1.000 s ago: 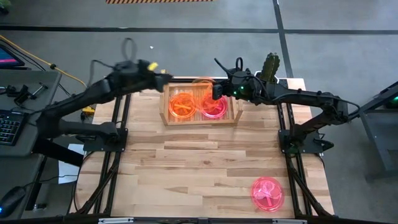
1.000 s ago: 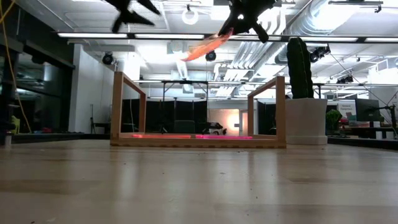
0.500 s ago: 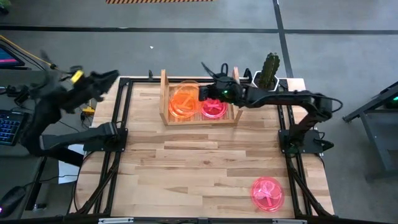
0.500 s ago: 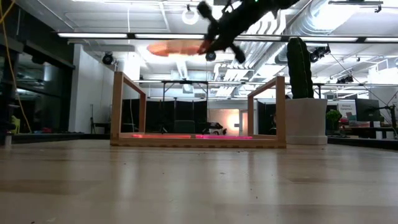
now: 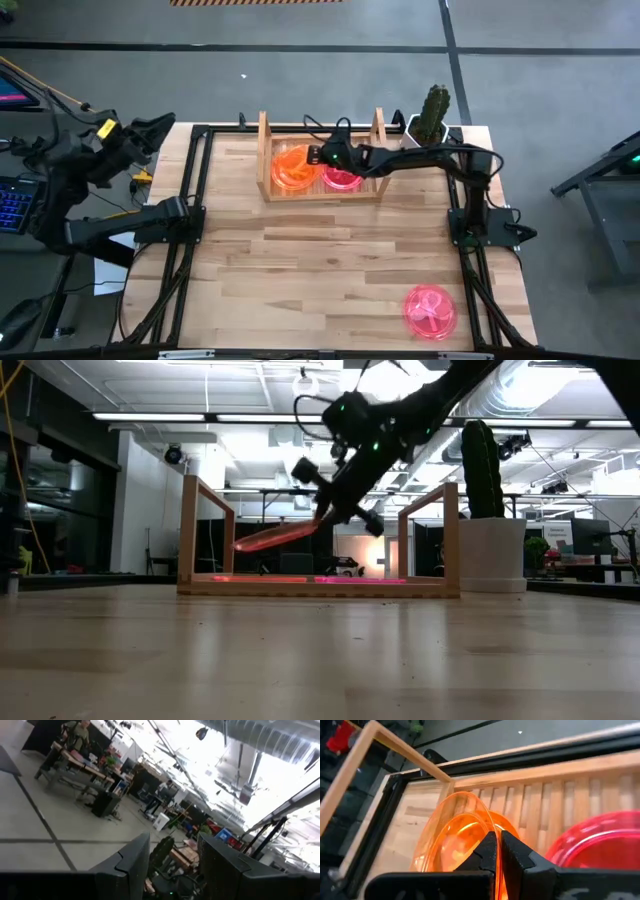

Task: Place and stack plates onto a shelf
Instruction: Stack the orange plate on top of the orange plate

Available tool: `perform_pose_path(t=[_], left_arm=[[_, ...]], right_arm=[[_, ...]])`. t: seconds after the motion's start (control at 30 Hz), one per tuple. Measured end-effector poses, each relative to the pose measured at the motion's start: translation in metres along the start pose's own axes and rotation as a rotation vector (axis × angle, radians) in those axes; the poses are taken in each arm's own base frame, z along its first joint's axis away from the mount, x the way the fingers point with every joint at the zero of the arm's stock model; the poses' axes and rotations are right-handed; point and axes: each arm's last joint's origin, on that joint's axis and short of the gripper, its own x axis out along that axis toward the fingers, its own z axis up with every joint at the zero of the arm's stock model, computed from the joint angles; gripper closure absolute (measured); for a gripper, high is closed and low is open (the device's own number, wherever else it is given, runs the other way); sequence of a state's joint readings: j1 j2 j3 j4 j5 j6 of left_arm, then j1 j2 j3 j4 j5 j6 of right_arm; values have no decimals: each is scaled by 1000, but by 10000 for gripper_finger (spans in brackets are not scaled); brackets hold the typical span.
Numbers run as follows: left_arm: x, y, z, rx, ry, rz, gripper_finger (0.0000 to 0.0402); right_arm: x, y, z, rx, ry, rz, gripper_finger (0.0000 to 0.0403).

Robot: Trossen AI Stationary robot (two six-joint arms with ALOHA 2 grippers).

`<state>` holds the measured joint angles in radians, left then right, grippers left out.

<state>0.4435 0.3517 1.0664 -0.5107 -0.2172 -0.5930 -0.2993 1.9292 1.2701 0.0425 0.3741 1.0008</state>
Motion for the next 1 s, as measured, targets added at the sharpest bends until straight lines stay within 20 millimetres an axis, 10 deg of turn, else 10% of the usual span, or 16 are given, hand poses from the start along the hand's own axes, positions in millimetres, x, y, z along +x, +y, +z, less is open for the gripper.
perform_pose_path(t=[0.6, 1.0], left_arm=[[13, -1, -5, 6, 45, 20, 245], [13, -1, -5, 5, 45, 20, 245]], right_arm=[[31, -9, -26, 127, -15, 25, 393], [31, -8, -18, 12, 26, 79, 203]])
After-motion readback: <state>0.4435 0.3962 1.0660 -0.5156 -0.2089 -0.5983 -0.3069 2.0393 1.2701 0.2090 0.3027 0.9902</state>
